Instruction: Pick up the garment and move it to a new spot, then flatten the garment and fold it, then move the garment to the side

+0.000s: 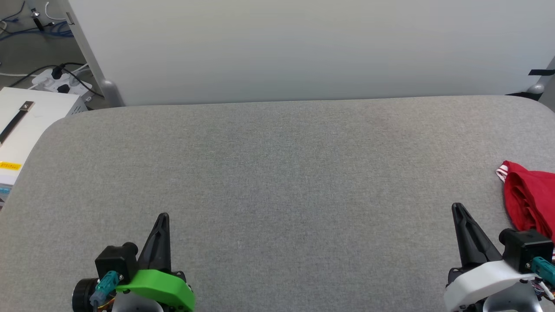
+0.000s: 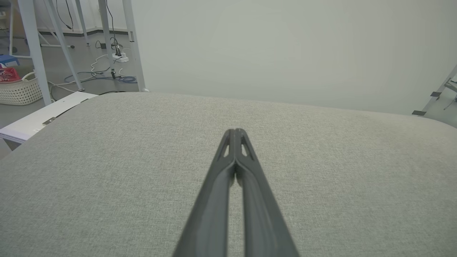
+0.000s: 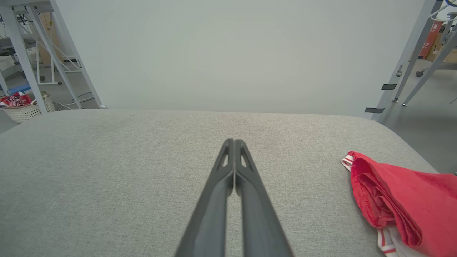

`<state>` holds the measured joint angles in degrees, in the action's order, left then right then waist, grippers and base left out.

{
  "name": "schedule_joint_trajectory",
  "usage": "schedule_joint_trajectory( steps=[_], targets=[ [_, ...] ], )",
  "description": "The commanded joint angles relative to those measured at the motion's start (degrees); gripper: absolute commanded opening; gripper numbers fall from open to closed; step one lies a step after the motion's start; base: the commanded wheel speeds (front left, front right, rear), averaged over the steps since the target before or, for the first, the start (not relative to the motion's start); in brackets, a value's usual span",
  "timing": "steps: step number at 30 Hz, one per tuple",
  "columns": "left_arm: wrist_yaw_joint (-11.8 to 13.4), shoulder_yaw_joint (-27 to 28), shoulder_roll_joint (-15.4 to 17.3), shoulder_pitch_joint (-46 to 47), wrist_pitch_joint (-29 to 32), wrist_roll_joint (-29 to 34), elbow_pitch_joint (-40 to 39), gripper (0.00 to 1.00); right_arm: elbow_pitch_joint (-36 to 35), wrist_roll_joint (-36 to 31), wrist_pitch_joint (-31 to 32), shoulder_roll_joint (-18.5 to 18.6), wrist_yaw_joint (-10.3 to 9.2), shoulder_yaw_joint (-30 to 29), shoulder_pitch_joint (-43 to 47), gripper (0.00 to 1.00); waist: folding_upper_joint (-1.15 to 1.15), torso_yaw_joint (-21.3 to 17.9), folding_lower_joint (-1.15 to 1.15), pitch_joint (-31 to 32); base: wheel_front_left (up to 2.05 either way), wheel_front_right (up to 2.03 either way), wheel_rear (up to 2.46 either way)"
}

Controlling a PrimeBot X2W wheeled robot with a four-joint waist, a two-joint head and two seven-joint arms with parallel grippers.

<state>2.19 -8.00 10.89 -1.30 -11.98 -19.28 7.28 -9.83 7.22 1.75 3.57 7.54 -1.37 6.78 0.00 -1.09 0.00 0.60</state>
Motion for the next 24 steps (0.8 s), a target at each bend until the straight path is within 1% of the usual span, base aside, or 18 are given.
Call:
schedule_joint_trajectory(
  steps=[1, 24],
  targets=[
    [-0.4, 0.4, -0.4, 0.2, 0.3, 1.0, -0.3, 0.0, 0.4, -0.6, -0.3, -0.1, -0.01, 0.2, -1.2, 0.0, 0.0, 0.0, 0.0, 0.0, 0.0, 0.0, 0.0],
    [-0.8, 2.2, -2.1, 0.5, 3.0, 5.2, -1.9, 0.0, 2.6, -2.1, -0.6, -0.3, -0.02, 0.4, -2.4, 0.0, 0.0, 0.3, 0.0, -0.1, 0.0, 0.0, 0.0]
  ],
)
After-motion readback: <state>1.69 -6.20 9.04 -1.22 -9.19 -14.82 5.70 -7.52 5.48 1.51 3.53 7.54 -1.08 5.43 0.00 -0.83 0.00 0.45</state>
